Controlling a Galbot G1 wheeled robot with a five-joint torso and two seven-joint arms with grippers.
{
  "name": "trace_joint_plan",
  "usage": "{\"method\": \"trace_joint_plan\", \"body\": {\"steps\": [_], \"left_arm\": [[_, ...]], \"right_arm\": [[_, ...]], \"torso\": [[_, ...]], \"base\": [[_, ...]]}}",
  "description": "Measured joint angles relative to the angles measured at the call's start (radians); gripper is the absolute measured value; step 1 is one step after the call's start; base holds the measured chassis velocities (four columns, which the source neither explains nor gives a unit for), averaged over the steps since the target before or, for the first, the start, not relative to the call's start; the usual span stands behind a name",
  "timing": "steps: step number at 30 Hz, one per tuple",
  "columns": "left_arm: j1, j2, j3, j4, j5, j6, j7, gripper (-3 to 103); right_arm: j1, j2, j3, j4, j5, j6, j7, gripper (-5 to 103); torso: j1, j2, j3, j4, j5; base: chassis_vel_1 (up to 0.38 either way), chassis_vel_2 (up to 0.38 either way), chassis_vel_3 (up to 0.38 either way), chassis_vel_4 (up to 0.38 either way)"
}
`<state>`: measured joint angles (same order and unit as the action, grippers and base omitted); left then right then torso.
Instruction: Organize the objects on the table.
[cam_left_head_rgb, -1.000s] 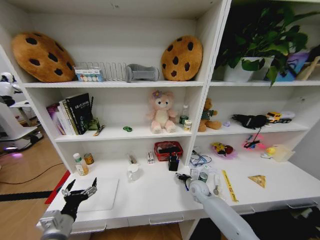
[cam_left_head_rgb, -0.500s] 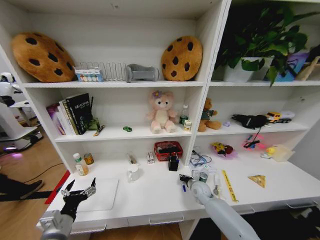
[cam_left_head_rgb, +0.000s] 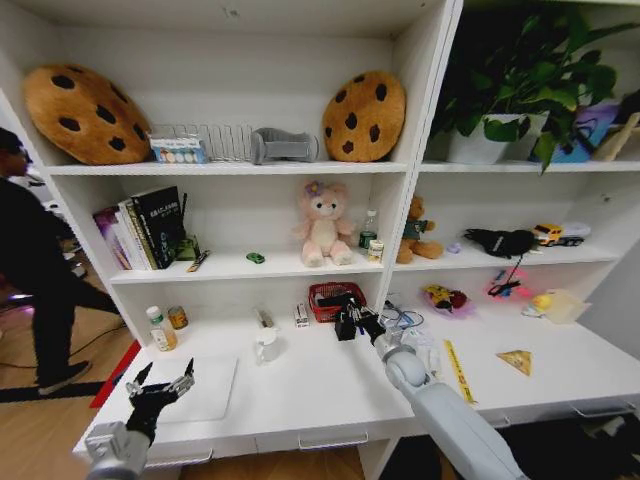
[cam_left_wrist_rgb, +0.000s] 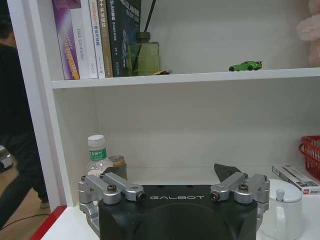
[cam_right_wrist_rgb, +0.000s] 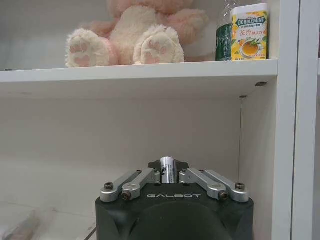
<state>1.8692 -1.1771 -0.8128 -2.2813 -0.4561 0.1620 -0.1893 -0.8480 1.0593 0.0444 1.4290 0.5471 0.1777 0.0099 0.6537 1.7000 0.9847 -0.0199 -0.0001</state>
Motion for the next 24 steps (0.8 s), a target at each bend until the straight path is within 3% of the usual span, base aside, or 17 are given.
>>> {"method": "trace_joint_plan", "body": {"steps": [13,24], "left_arm": [[0.009,-0.003,-0.007,-0.009,-0.003,-0.002,0.001,99],[0.006,0.0,-0.012,-0.01,-0.011,-0.003,-0.001,99]], "right_arm": [[0.186,0.174,-0.036,-0.286,-0.066,0.137,-0.04,12],[0.206,0.199,-0.021,-0.389,-0.102,0.194,-0.059,12]], "torso": [[0.0,0.0,0.0,0.0007,0.0],[0.0,0.0,0.0,0.0002,0.0]], "base": [[0.0,0.0,0.0,0.0],[0.0,0.0,0.0,0.0]]}}
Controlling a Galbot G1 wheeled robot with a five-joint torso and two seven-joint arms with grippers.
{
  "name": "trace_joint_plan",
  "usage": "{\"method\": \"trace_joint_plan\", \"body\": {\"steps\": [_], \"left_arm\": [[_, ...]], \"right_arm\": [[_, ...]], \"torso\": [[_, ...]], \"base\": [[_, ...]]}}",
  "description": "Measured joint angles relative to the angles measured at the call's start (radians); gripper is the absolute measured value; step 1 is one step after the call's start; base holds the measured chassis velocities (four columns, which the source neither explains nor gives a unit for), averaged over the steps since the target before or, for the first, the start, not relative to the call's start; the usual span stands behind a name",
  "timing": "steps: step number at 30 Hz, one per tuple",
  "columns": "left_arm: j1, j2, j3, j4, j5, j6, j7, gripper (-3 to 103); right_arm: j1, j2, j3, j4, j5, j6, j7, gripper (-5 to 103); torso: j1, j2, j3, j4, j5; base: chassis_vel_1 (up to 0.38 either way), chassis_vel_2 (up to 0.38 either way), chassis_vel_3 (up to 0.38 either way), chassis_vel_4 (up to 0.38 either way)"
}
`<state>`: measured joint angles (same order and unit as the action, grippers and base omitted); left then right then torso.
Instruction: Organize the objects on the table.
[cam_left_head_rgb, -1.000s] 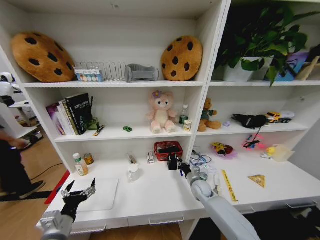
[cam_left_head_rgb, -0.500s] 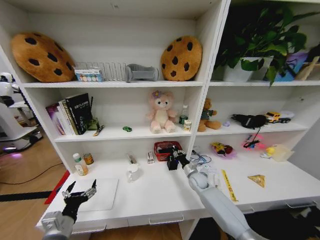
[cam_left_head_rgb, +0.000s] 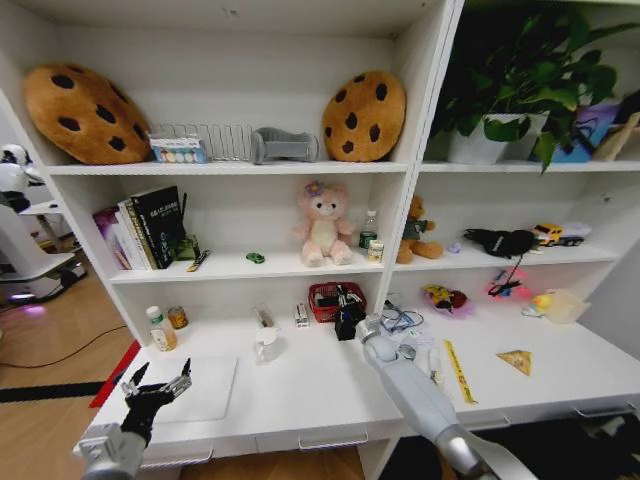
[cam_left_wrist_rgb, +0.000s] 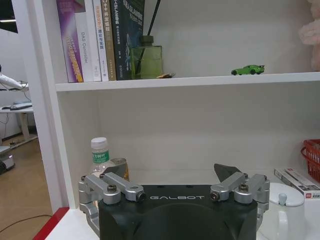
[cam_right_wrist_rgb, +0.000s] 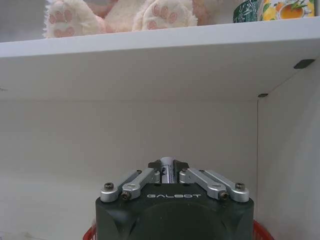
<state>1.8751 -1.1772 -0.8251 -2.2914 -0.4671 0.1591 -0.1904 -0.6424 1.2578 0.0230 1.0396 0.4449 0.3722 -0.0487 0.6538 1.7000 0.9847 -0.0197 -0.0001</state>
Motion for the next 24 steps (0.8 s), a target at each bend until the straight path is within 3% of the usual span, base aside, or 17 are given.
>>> {"method": "trace_joint_plan", "body": {"steps": [4,14,16,22,24], "left_arm": [[-0.002,0.001,0.001,0.001,-0.004,0.0,-0.002,99],[-0.003,0.001,0.003,0.0,-0.012,-0.008,-0.001,99],[-0.005,0.0,0.006,0.001,-0.012,-0.008,-0.001,99],[-0.005,-0.001,0.007,0.001,-0.011,-0.008,-0.001,99],[-0.005,-0.001,0.007,0.001,-0.01,-0.008,-0.001,99]], "right_arm": [[-0.002,0.008,0.002,-0.018,0.014,0.017,-0.004,9],[-0.007,0.008,0.005,-0.02,0.045,0.035,-0.022,38],[-0.016,-0.006,0.006,0.009,0.053,0.029,-0.025,49],[-0.049,-0.047,0.004,0.109,0.085,-0.002,-0.023,60],[-0.075,-0.073,0.004,0.17,0.101,-0.026,-0.022,71]], "torso": [[0.0,0.0,0.0,0.0,0.0],[0.0,0.0,0.0,0.0003,0.0001],[0.0,0.0,0.0,0.0001,0.0001],[0.0,0.0,0.0,0.0003,0.0001],[0.0,0.0,0.0,0.0001,-0.0001]], "base": [[0.0,0.0,0.0,0.0],[0.0,0.0,0.0,0.0],[0.0,0.0,0.0,0.0],[0.0,0.0,0.0,0.0],[0.0,0.0,0.0,0.0]]}}
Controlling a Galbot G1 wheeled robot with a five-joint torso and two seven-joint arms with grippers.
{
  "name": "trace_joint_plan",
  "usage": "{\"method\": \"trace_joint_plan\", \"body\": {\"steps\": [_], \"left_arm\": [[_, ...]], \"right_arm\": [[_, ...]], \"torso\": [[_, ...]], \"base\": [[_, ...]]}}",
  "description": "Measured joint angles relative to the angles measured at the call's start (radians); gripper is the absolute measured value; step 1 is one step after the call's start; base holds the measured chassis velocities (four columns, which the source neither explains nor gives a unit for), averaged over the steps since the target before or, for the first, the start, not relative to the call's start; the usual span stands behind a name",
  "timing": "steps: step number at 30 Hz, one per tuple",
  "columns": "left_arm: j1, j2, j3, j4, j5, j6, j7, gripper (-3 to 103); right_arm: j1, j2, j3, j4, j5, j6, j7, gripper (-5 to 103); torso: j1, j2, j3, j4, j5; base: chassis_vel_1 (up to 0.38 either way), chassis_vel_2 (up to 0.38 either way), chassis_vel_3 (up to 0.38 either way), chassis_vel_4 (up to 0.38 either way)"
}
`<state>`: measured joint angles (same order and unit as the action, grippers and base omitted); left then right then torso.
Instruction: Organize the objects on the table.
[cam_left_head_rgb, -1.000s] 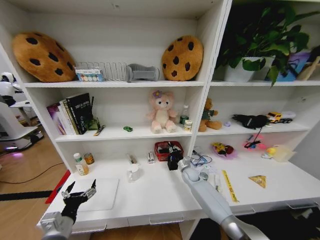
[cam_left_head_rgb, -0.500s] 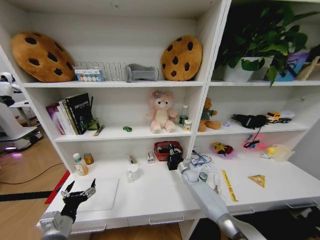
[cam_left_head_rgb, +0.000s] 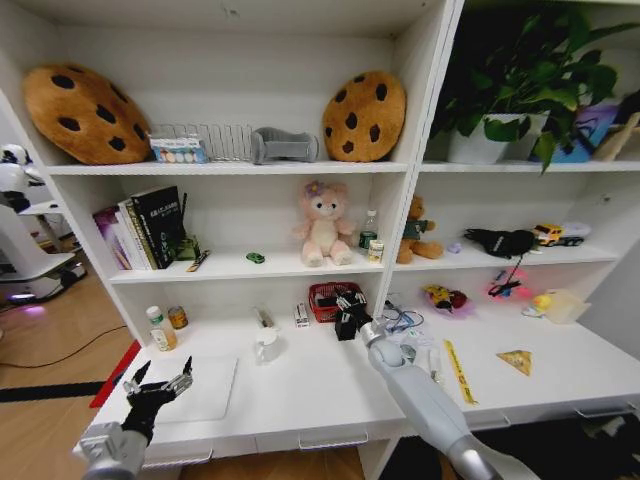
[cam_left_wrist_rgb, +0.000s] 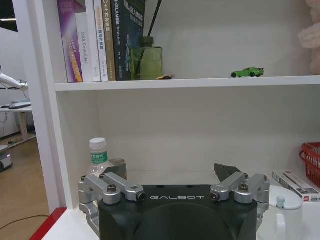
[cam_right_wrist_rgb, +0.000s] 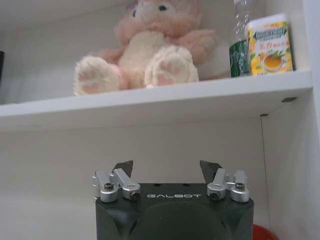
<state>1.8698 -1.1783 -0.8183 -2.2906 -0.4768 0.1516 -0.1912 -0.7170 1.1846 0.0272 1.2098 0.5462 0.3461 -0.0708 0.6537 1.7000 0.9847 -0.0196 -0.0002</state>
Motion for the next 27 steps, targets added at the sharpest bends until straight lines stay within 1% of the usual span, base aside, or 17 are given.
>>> {"method": "trace_joint_plan", "body": {"steps": [1,2,3,4,5,6,7,10,14,16,18,19,21,23,25,26,27], "left_arm": [[0.0,0.0,0.0,0.0,0.0,0.0,0.0,99],[0.0,0.0,0.0,0.0,0.001,0.001,0.001,99],[-0.001,0.001,0.0,0.0,0.001,0.001,0.001,99],[-0.001,0.001,0.0,0.0,0.001,0.001,0.001,99],[-0.002,0.001,0.0,-0.002,0.001,0.001,0.0,99],[-0.002,-0.002,0.001,-0.006,0.003,0.002,0.001,99],[-0.002,-0.002,0.001,-0.006,0.003,0.002,0.001,99],[0.001,-0.004,0.001,-0.017,0.005,0.002,0.0,99],[0.003,-0.004,0.0,-0.019,0.006,0.002,0.001,99],[0.005,-0.005,-0.001,-0.024,0.01,0.002,0.001,99],[0.006,-0.006,-0.001,-0.028,0.01,0.002,0.001,99],[0.01,-0.012,-0.003,-0.037,0.011,0.002,0.001,99],[0.016,-0.018,-0.008,-0.045,0.016,0.0,0.001,99],[0.018,-0.02,-0.01,-0.046,0.018,-0.001,0.001,99],[0.023,-0.026,-0.013,-0.049,0.021,-0.004,0.002,99],[0.023,-0.026,-0.013,-0.049,0.021,-0.004,0.002,99],[0.025,-0.029,-0.013,-0.052,0.023,-0.005,0.003,99]], "right_arm": [[0.0,0.0,0.0,0.0,0.0,0.0,0.0,71],[-0.05,-0.045,0.003,0.103,0.029,-0.041,0.008,82],[-0.1,-0.083,0.004,0.188,0.066,-0.079,0.022,88],[-0.1,-0.083,0.004,0.188,0.066,-0.079,0.022,88],[-0.175,-0.133,0.004,0.3,0.119,-0.129,0.04,93],[-0.267,-0.176,0.015,0.426,0.131,-0.176,0.06,95],[-0.267,-0.176,0.015,0.426,0.131,-0.176,0.06,95],[-0.425,-0.216,0.084,0.606,0.139,-0.205,0.095,97],[-0.497,-0.232,0.129,0.67,0.119,-0.212,0.099,97],[-0.572,-0.249,0.197,0.752,0.061,-0.214,0.125,97],[-0.595,-0.254,0.22,0.779,0.047,-0.22,0.14,100],[-0.642,-0.257,0.274,0.826,0.03,-0.243,0.172,98],[-0.727,-0.248,0.387,0.857,0.0,-0.274,0.191,96],[-0.748,-0.243,0.418,0.855,-0.013,-0.279,0.186,98],[-0.797,-0.23,0.5,0.828,-0.046,-0.287,0.165,100],[-0.797,-0.23,0.5,0.828,-0.046,-0.287,0.165,100],[-0.818,-0.225,0.535,0.807,-0.049,-0.295,0.153,100]], "torso": [[0.0,0.0,0.0,0.0,0.0],[0.0,0.0,0.0,0.0004,0.0004],[0.0,0.0,0.0,0.0,0.0003],[0.0,0.0,0.0,0.0,0.0003],[0.0,0.0,0.0,-0.0005,0.0001],[0.0,0.0,0.0,-0.0001,0.0002],[0.0,0.0,0.0,-0.0001,0.0002],[0.0,0.0,0.0,0.0004,0.0002],[0.0,0.0,0.0,-0.0003,0.0003],[0.0,0.0,0.0,-0.0002,0.0003],[0.0,0.0,0.0,0.0,0.0002],[0.0,0.0,0.0,0.0004,0.0002],[0.0,0.0,0.0,-0.0001,0.0002],[0.0,0.0,0.0,-0.0002,0.0004],[0.0,0.0,0.0,-0.0002,0.0003],[0.0,0.0,0.0,-0.0002,0.0003],[0.0,0.0,0.0,-0.0004,0.0004]], "base": [[0.0,0.0,0.0,0.0],[0.0,0.0,0.0,0.0],[0.0,0.0,0.0,0.0],[0.0,0.0,0.0,0.0],[0.0,0.0,0.0,0.0],[0.0,0.0,0.0,0.0],[0.0,0.0,0.0,0.0],[0.0,0.0,0.0,0.0],[0.0,0.0,0.0,0.0],[0.0,0.0,0.0,0.0],[0.0,0.0,0.0,0.0],[0.0,0.0,0.0,0.0],[0.0,0.0,0.0,0.0],[0.0,0.0,0.0,0.0],[0.0,0.0,0.0,0.0],[0.0,0.0,0.0,0.0],[0.0,0.0,0.0,0.0]]}}
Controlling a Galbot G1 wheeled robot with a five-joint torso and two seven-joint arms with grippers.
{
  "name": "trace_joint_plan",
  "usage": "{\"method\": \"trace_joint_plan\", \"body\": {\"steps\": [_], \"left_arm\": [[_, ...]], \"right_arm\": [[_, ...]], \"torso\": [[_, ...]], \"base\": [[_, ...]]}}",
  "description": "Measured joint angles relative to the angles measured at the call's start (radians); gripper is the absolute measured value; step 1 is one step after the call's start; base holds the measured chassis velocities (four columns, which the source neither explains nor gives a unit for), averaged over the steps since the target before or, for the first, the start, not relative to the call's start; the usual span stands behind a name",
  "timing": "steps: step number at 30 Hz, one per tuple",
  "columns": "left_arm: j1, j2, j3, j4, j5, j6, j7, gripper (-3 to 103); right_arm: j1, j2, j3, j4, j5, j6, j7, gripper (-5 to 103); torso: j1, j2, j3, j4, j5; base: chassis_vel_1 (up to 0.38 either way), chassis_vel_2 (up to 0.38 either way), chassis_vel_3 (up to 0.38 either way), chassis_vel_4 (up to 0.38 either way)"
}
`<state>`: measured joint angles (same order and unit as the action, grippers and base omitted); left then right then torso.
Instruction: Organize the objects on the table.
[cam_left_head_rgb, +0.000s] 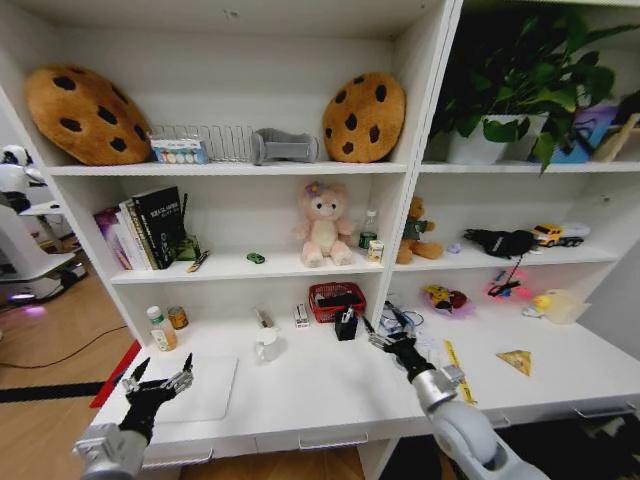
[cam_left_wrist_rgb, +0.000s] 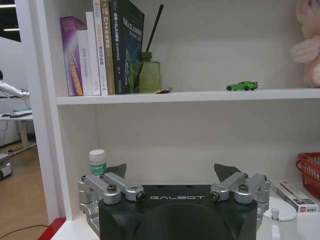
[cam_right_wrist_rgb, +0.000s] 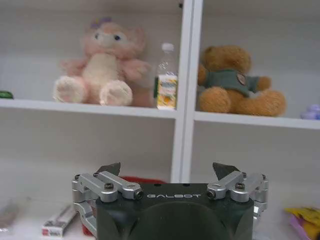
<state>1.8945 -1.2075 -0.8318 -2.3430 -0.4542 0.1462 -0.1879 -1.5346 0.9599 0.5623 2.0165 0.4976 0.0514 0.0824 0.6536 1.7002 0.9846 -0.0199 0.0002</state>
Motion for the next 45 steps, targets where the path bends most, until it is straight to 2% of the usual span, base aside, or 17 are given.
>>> {"method": "trace_joint_plan", "body": {"steps": [8,11,13,33,36,38,39,41,42,44,45], "left_arm": [[0.014,-0.019,-0.003,-0.01,0.012,-0.003,0.004,99],[0.017,-0.019,-0.009,-0.009,0.012,-0.007,0.004,99],[0.017,-0.019,-0.01,-0.008,0.012,-0.008,0.004,99],[0.008,-0.018,-0.008,0.01,0.003,-0.004,0.001,99],[0.007,-0.018,-0.008,0.01,0.003,-0.003,0.001,99],[0.007,-0.018,-0.009,0.01,0.003,-0.003,0.0,99],[0.007,-0.018,-0.009,0.01,0.003,-0.003,0.0,99],[0.01,-0.02,-0.01,0.01,0.003,-0.003,-0.001,99],[0.01,-0.02,-0.01,0.01,0.003,-0.003,-0.001,99],[0.01,-0.022,-0.008,0.009,0.005,-0.003,-0.001,99],[0.01,-0.022,-0.008,0.009,0.005,-0.003,-0.001,99]], "right_arm": [[0.04,0.011,0.012,-0.132,0.032,-0.021,-0.018,102],[0.064,0.012,0.004,-0.179,0.042,-0.027,-0.033,100],[0.07,0.013,-0.002,-0.19,0.05,-0.03,-0.034,97],[0.205,0.015,-0.085,-0.361,0.063,-0.037,-0.04,100],[0.219,0.014,-0.094,-0.378,0.059,-0.047,-0.04,95],[0.222,0.014,-0.096,-0.378,0.057,-0.068,-0.04,85],[0.222,0.014,-0.096,-0.378,0.057,-0.068,-0.04,85],[0.216,0.013,-0.097,-0.36,0.06,-0.077,-0.043,74],[0.216,0.013,-0.097,-0.36,0.06,-0.077,-0.043,74],[0.215,0.013,-0.098,-0.354,0.06,-0.072,-0.045,63],[0.215,0.013,-0.098,-0.354,0.06,-0.072,-0.045,63]], "torso": [[0.0,0.0,0.0,0.0007,0.0],[0.0,0.0,0.0,0.0004,-0.0001],[0.0,0.0,0.0,0.0004,-0.0001],[0.0,0.0,0.0,0.0005,-0.0003],[0.0,0.0,0.0,0.0004,-0.0002],[0.0,0.0,0.0,0.0005,-0.0002],[0.0,0.0,0.0,0.0005,-0.0002],[0.0,0.0,0.0,0.0004,-0.0002],[0.0,0.0,0.0,0.0004,-0.0002],[0.0,0.0,0.0,0.0004,-0.0002],[0.0,0.0,0.0,0.0004,-0.0002]], "base": [[0.0,0.0,0.0,0.0],[0.0,0.0,0.0,0.0],[0.0,0.0,0.0,0.0],[0.0,0.0,0.0,0.0],[0.0,0.0,0.0,0.0],[0.0,0.0,0.0,0.0],[0.0,0.0,0.0,0.0],[0.0,0.0,0.0,0.0],[0.0,0.0,0.0,0.0],[0.0,0.0,0.0,0.0],[0.0,0.0,0.0,0.0]]}}
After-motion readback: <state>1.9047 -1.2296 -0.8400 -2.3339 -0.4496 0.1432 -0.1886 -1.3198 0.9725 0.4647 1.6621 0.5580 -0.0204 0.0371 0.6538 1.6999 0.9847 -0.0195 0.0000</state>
